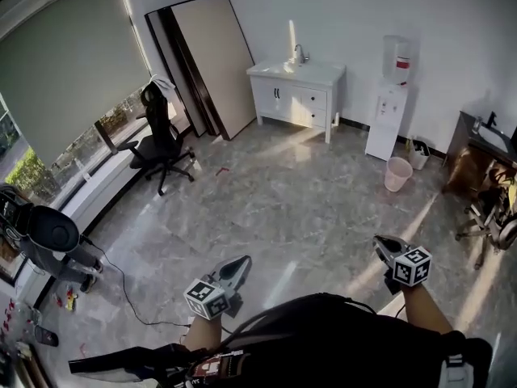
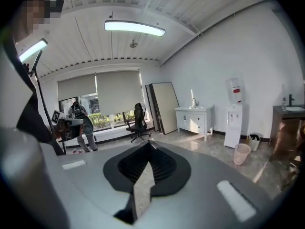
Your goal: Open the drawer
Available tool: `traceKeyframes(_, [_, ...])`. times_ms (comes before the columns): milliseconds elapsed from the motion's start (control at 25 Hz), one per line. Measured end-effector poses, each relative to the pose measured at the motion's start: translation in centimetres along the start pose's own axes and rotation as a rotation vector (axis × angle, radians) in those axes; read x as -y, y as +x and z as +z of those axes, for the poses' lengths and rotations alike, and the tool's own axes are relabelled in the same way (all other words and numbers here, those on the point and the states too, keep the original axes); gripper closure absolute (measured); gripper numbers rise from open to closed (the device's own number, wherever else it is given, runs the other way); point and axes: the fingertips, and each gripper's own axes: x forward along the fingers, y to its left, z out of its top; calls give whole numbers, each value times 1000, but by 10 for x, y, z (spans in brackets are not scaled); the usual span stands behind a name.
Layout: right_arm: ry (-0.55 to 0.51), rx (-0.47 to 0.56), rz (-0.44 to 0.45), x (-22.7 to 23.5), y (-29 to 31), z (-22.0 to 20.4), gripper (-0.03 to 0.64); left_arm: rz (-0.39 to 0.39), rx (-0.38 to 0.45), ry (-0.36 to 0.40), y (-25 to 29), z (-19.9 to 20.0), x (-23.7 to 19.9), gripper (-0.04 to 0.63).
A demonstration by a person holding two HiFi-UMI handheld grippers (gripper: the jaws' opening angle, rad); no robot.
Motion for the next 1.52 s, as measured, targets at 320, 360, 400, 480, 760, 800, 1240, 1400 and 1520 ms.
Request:
traceKeyframes(320, [-1,-1,54,90,27,20,615,52,20,-3,82,2,8,604])
traceKeyframes(360, [-1,-4,58,97,33,21,615,55,21,-5,89,3,7,604])
traceKeyframes(400, [1,-6,61,104,38,21,615,56,19,-7,96,3,6,604])
traceKeyframes(480, [4,-10,68,112,48,23,615,53,13,-8,107,3,2,604])
traceKeyframes(760, [15,-29,37,130,87,26,615,43,18,-28,131,5,-51,604])
traceKeyframes(800, [16,-29,28,129,96,30,615,32,15,-32,135,7,-61,604])
traceKeyframes(1240, [1,25,-66,79,222,108,615,-58,16,-2,134,83,-221,604])
traceKeyframes(1400, [0,28,-69,54,277,120,615,-70,42,-19,123,104,-282,604])
traceKeyframes(1520, [2,9,-58,41,316,125,615,-44,21,-5,119,109,-324,604])
